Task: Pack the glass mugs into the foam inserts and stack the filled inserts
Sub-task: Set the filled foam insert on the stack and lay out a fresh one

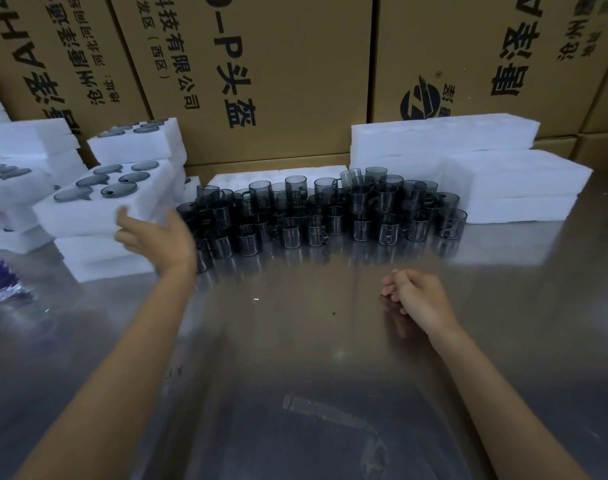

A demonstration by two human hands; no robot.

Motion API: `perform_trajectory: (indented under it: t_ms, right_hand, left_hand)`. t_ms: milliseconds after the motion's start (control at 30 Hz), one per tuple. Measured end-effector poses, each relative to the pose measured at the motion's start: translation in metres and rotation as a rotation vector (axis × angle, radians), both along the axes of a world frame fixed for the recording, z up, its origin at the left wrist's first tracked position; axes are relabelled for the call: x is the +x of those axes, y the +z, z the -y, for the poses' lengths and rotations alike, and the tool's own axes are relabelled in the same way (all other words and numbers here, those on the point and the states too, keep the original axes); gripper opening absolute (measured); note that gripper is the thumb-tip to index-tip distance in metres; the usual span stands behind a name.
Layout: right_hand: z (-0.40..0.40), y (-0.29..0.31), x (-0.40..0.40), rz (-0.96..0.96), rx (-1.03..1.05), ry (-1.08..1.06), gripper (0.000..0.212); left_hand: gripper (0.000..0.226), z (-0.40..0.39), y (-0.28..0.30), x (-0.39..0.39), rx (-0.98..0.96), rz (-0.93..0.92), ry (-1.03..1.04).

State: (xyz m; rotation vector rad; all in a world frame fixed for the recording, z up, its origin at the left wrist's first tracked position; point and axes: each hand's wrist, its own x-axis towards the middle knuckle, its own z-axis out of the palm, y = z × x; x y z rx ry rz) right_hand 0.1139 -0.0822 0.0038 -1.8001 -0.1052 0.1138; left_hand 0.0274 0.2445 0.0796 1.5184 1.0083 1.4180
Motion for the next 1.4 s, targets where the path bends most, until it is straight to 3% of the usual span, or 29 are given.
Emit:
perform_trajectory:
  t_ms: [100,233,333,467,667,867,967,1133,1400]
  right_hand:
    - [-0.001,-0.003,0.001,0.048,-0.020,-0.013,0.031]
    - [0.004,-0.007,0.004,0.104,0.005,-0.062,0.030]
    - [0.008,-0.009,0.005,0.124,0.074,-0.101,0.029]
    - [0.023,-0.002,0.029,0.241,-0.121,-0.204,0.021]
    - [0.072,0.048,0.122,0.532,-0.583,-0.337,0.054]
    - [0.093,0.078,0.209,0.313,-1.037,-0.147,0.080]
    - [0.091,0.069,0.226,0.332,-1.062,-0.156,0.073]
    - [0.089,0.057,0.221,0.652,-1.032,-0.295,0.045]
    - [0.071,0.090,0.155,0.985,-0.964,-0.193,0.046]
  left_hand:
    - [0.034,0.080,-0.041,0.012,0.243,-0.090,-0.264]
    - [0.027,0.170,-0.083,0.039,0.167,-0.270,-0.827]
    - [0.021,0.206,-0.090,0.066,0.159,-0.424,-1.056]
    - [0.018,0.217,-0.092,0.095,0.306,-0.552,-1.018]
    - [0.019,0.206,-0.092,0.112,0.087,-0.418,-1.020]
    - [0.024,0.197,-0.093,0.124,0.013,-0.311,-0.978]
    - [0.026,0.197,-0.093,0.127,0.010,-0.311,-0.970]
    - [0.024,0.195,-0.092,0.130,-0.007,-0.307,-0.958]
    - [0.027,0.194,-0.089,0.126,-0.036,-0.287,-1.006]
